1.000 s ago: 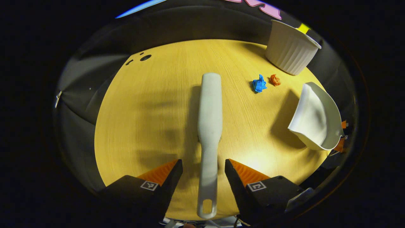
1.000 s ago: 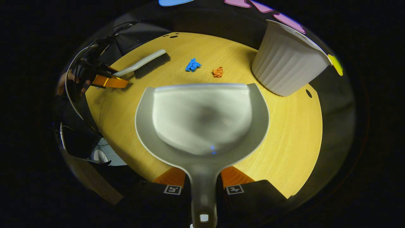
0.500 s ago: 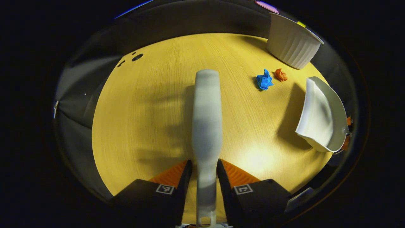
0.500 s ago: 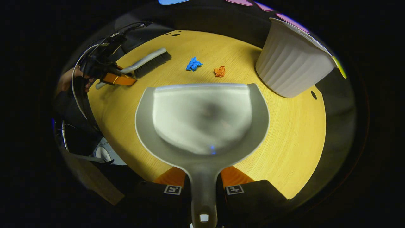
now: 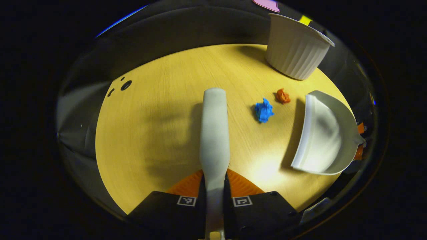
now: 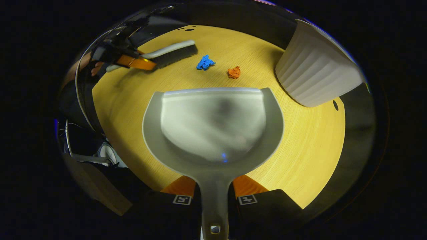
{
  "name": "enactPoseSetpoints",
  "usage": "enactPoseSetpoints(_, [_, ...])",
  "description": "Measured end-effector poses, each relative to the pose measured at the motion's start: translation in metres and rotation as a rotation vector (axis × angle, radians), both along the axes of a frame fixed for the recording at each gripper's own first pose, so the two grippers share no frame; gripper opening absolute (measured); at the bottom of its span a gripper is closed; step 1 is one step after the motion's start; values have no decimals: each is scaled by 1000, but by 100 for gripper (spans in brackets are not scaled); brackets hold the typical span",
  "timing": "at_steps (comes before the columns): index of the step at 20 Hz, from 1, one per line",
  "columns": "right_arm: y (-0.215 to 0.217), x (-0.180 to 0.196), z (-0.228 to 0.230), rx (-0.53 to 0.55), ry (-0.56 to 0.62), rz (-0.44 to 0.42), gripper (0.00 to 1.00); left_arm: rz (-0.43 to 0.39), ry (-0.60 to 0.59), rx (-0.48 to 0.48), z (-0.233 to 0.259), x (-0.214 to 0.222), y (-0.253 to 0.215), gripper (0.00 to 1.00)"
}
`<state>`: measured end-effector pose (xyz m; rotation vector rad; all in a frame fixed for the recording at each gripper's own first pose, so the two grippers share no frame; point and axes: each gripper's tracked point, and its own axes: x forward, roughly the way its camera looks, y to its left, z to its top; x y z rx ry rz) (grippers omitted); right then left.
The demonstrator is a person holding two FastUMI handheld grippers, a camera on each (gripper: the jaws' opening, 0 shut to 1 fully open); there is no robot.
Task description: Pick up the small broom and dustpan from the desktop, sweep the trash into the dustpan with the broom, and then empty the trash into the garbage bin.
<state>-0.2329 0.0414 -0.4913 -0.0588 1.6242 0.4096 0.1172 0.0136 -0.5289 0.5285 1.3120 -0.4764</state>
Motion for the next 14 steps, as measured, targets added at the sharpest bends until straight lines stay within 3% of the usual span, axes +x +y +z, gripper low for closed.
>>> enactPoseSetpoints(7, [-3, 6, -10, 0, 41, 24, 36, -182, 36, -17, -28, 27, -57, 27])
enactPoseSetpoints(11, [-4, 7, -16, 7, 42, 22, 33, -251, 57, -21, -31, 24, -70, 25])
enactPoseSetpoints(14, [-4, 7, -18, 13, 40, 20, 36, -309, 122, -96, -33, -1, -96, 24])
